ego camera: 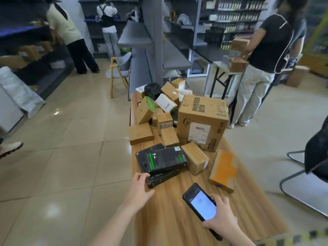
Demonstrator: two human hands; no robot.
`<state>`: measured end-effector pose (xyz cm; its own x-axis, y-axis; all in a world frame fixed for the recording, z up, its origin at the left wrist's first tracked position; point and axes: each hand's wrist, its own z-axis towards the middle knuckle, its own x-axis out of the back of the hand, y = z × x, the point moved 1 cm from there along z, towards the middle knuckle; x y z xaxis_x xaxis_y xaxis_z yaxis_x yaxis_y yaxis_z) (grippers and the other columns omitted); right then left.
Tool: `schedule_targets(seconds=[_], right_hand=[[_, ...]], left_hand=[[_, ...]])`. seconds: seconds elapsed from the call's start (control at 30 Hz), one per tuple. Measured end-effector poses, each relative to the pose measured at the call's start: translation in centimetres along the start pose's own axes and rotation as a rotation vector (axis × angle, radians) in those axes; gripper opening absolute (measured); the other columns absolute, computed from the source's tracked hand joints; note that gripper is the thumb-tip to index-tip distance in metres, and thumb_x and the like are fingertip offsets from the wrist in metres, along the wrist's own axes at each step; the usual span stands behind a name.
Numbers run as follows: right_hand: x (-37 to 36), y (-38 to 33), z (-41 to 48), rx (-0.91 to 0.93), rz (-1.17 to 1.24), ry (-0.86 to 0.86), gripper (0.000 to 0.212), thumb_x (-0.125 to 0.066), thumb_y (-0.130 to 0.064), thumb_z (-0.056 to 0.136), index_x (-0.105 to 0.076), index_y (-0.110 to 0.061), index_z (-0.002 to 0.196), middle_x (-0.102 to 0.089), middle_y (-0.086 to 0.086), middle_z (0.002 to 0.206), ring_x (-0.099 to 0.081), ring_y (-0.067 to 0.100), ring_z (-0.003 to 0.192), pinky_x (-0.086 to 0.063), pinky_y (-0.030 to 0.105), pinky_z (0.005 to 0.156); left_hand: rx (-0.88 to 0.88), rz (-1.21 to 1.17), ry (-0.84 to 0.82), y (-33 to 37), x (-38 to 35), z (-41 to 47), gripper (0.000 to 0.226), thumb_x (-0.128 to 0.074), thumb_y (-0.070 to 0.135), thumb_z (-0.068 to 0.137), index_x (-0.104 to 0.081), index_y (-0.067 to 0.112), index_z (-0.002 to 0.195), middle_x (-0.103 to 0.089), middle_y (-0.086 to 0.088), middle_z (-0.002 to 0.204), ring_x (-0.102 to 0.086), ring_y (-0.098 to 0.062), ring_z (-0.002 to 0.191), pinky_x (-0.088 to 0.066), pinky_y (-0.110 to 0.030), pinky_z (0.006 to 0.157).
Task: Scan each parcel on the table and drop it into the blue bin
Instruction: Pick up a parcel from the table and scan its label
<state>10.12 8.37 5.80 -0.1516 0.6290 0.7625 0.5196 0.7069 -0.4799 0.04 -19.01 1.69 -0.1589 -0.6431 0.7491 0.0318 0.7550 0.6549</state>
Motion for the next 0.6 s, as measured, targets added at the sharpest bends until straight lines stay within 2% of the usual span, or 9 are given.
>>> schedule_targets(seconds=[0.07, 0.17, 0.27, 0.37, 0.43, 0.5, 0.6], right_hand=[[-0.4, -1.0, 1.3, -0.043, 0.023, 0.000, 0.103, -0.081, -0.034, 0.051, -0.028, -0.031, 0.139, -0.028, -0.006, 0.120, -0.039, 0.012, 0.116, -0.042, 0.042, 0.100], [-0.8, -2.5, 3.6, -0.072, 0.013, -0.006, 0.103, -0.078, -0.037, 0.046, -0.028, -0.036, 0.137, -0.024, -0.010, 0.115, -0.036, 0.009, 0.111, -0.040, 0.042, 0.099], [-1.3, -3.8, 5.8, -0.095, 0.013, -0.020, 0.101, -0.073, -0.040, 0.045, -0.028, -0.038, 0.134, -0.022, -0.012, 0.113, -0.032, 0.006, 0.101, -0.038, 0.041, 0.097], [-1.8, -4.8, 7.4, -0.119, -0.006, -0.025, 0.102, -0.076, -0.042, 0.047, -0.026, -0.036, 0.136, -0.022, -0.011, 0.112, -0.029, 0.005, 0.101, -0.040, 0.041, 0.099], [-1.9, -5.2, 8.3, -0.128, -0.007, -0.028, 0.101, -0.077, -0.040, 0.049, -0.026, -0.035, 0.137, -0.022, -0.010, 0.113, -0.030, 0.006, 0.103, -0.039, 0.041, 0.099], [-2.1, -5.6, 9.0, -0.136, -0.011, -0.028, 0.101, -0.079, -0.038, 0.050, -0.027, -0.035, 0.136, -0.024, -0.009, 0.115, -0.030, 0.007, 0.104, -0.038, 0.040, 0.099], [-2.1, -6.0, 9.9, -0.153, -0.018, -0.027, 0.099, -0.083, -0.037, 0.053, -0.029, -0.034, 0.136, -0.028, -0.008, 0.123, -0.030, 0.006, 0.106, -0.040, 0.038, 0.101]], left_hand=[[-0.048, 0.024, -0.007, -0.3, -0.1, 3.2, 0.059, -0.074, 0.035, 0.080, -0.045, 0.029, 0.132, -0.035, 0.012, 0.130, -0.042, -0.001, 0.113, -0.034, -0.011, 0.096], [-0.079, 0.090, -0.028, -0.7, -0.1, 7.9, 0.076, -0.077, 0.040, 0.075, -0.040, 0.025, 0.139, -0.023, 0.005, 0.145, -0.031, -0.016, 0.134, -0.035, -0.032, 0.113], [-0.106, 0.270, -0.067, -1.1, -0.3, 11.9, 0.095, -0.078, 0.054, 0.068, -0.030, 0.031, 0.146, -0.010, 0.002, 0.157, -0.009, -0.025, 0.145, -0.024, -0.041, 0.118], [-0.106, 0.375, -0.162, -1.8, -1.1, 14.6, 0.107, -0.077, 0.060, 0.064, -0.020, 0.034, 0.150, -0.003, -0.001, 0.161, 0.001, -0.028, 0.148, -0.014, -0.044, 0.119], [-0.105, 0.375, -0.217, -2.2, -1.7, 15.6, 0.110, -0.077, 0.060, 0.061, -0.017, 0.035, 0.150, -0.008, -0.003, 0.159, -0.002, -0.028, 0.147, -0.016, -0.044, 0.119], [-0.110, 0.319, -0.227, -2.4, -1.9, 16.0, 0.107, -0.074, 0.061, 0.058, -0.019, 0.038, 0.147, -0.018, -0.001, 0.152, -0.012, -0.024, 0.141, -0.029, -0.041, 0.114], [-0.111, 0.231, -0.249, -2.5, -1.0, 16.3, 0.097, -0.061, 0.076, 0.056, -0.028, 0.046, 0.141, -0.030, 0.007, 0.141, -0.028, -0.017, 0.132, -0.043, -0.033, 0.102]])
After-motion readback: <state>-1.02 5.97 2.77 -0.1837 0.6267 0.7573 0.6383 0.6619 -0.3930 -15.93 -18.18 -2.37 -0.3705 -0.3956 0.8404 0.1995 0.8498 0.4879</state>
